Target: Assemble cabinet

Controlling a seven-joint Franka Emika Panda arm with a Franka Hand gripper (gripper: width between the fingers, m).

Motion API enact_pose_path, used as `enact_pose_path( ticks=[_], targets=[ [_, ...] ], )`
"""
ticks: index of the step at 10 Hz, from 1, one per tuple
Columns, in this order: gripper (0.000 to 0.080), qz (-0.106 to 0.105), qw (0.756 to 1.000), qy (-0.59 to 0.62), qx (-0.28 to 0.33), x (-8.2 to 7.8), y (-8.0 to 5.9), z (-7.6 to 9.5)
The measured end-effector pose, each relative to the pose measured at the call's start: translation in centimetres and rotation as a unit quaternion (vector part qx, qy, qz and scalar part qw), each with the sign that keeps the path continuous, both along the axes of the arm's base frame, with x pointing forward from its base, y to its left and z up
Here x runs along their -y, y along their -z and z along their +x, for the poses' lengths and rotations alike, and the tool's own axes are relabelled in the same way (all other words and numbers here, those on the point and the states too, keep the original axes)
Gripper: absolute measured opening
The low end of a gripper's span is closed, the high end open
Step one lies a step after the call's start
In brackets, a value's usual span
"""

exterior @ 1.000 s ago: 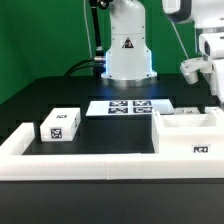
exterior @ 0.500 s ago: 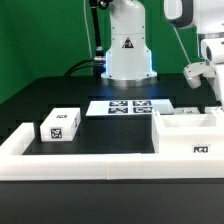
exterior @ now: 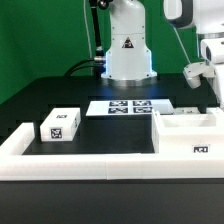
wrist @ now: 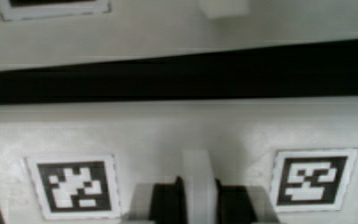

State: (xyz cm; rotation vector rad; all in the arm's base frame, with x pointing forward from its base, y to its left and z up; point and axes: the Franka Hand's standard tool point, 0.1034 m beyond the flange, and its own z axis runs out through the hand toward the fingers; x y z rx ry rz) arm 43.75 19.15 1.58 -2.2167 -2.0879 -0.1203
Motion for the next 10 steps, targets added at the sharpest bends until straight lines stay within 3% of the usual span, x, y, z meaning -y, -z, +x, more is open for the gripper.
enact_pose_path(
  ticks=[5,8,10],
  targets=[
    [0.0059,-0.001,1.0,0.0,-0.001,0.1,-0.1,0.0],
    [0.0061,-0.028,1.0,-0.008,0.002,2.0,-3.9,0.3],
    [0.0061,-0.035,0.999,-0.012,0.006,3.6,-4.9,0.2]
  ],
)
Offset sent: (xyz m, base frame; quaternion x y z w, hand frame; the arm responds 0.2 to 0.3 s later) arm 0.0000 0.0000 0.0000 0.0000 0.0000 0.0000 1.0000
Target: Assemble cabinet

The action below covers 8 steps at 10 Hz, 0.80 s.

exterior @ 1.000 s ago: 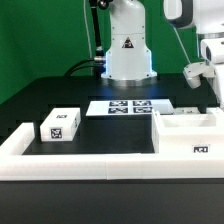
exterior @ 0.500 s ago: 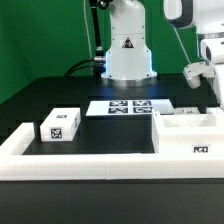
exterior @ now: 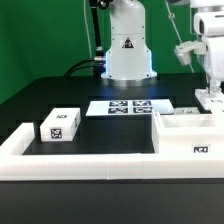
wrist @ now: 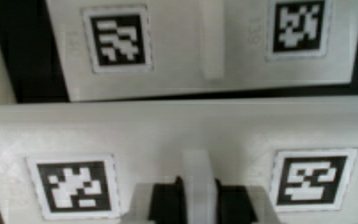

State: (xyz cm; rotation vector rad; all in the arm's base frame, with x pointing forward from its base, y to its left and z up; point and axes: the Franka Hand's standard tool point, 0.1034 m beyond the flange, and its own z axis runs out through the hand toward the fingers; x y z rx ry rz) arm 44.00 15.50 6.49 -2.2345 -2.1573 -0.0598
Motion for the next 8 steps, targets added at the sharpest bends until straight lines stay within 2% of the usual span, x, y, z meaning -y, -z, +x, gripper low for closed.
enact_pose_path(
  ticks=[3,8],
  targets=[
    [0.0061,-0.001,1.0,0.007,-0.001,1.7,0.2,0.4],
    [0.0061,0.0,1.0,0.014,0.001,2.4,-0.1,1.7]
  ],
)
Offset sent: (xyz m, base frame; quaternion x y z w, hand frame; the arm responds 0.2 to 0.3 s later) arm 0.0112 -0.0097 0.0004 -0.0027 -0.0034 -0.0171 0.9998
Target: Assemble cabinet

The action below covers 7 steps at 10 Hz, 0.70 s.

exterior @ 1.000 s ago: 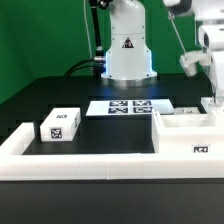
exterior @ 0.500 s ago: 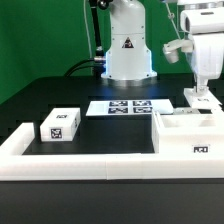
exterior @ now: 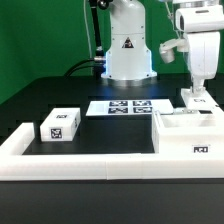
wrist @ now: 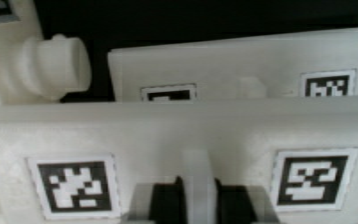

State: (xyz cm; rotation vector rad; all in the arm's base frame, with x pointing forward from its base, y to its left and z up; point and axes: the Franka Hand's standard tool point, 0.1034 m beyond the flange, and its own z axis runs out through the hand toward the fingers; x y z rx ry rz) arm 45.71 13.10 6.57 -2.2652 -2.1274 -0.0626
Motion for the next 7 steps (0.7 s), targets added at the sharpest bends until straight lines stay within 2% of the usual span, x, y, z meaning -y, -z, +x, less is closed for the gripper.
enact_pose_path(
  ticks=[4,7],
  targets=[
    [0.0061,0.0,1.0,0.001,-0.001,0.01,0.08,-0.05],
    [0.0061,-0.004,1.0,-0.003,-0.005,0.72,-0.19,0.22]
  ],
)
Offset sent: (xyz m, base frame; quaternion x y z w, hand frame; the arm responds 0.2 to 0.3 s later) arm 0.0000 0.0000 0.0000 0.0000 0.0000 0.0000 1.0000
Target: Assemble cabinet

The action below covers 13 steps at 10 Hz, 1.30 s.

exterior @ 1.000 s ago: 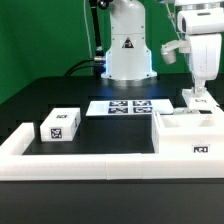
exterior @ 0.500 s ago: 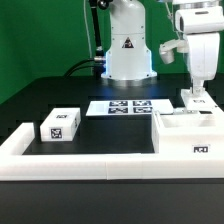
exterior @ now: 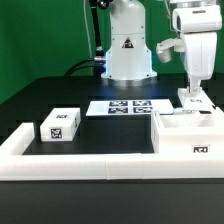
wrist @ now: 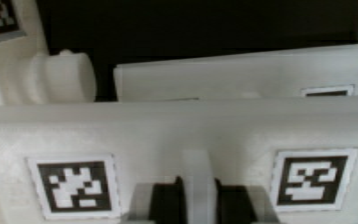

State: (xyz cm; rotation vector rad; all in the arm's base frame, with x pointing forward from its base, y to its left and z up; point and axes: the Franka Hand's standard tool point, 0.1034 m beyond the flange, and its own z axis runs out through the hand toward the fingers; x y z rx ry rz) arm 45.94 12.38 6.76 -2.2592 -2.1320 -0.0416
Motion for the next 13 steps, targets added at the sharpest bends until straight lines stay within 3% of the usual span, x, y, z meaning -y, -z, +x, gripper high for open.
enact_pose_path(
  ticks=[5,8,11,13],
  targets=[
    [0.0061,0.0,1.0,0.001,-0.006,-0.2,0.2,0.6],
    [0.0061,0.004,1.0,0.003,-0.001,-0.5,-0.1,2.5],
    [0.0061,0.007,1.0,-0.005,-0.003,-0.2,0.6,5.0],
    [0.0061,0.008,1.0,0.0,-0.003,-0.2,0.6,5.0]
  ],
)
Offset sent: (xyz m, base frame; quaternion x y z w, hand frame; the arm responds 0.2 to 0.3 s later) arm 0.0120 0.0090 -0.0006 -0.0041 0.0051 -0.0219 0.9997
